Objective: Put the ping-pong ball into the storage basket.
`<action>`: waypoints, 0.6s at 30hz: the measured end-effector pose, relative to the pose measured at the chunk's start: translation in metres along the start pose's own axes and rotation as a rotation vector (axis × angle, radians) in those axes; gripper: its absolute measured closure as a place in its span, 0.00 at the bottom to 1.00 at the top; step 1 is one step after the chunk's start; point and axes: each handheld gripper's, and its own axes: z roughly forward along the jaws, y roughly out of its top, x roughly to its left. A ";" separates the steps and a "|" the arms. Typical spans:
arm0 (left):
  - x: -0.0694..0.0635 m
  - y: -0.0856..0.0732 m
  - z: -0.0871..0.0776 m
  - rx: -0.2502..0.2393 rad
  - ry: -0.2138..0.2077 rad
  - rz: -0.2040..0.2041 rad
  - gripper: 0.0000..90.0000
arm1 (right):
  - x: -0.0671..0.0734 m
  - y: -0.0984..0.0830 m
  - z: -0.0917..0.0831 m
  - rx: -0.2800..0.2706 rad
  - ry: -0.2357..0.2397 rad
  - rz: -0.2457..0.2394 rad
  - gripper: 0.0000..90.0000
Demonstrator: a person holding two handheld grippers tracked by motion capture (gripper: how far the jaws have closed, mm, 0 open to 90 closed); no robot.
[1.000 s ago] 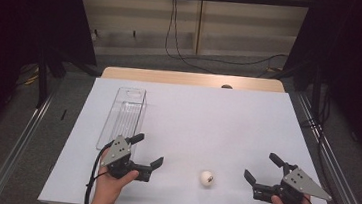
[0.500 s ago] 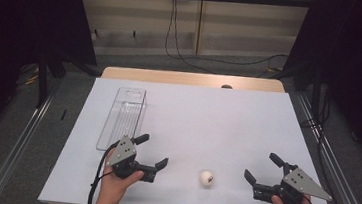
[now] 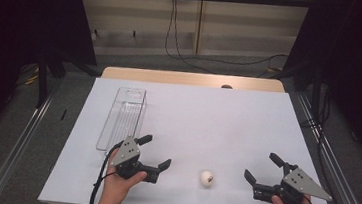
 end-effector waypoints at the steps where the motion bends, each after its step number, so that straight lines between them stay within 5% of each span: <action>1: 0.000 0.000 0.000 0.000 0.000 0.000 0.02 | 0.000 0.000 0.000 0.000 0.000 0.000 0.01; 18: -0.005 0.001 0.010 0.013 -0.021 0.004 0.02 | 0.000 0.000 0.000 0.006 0.002 0.004 0.01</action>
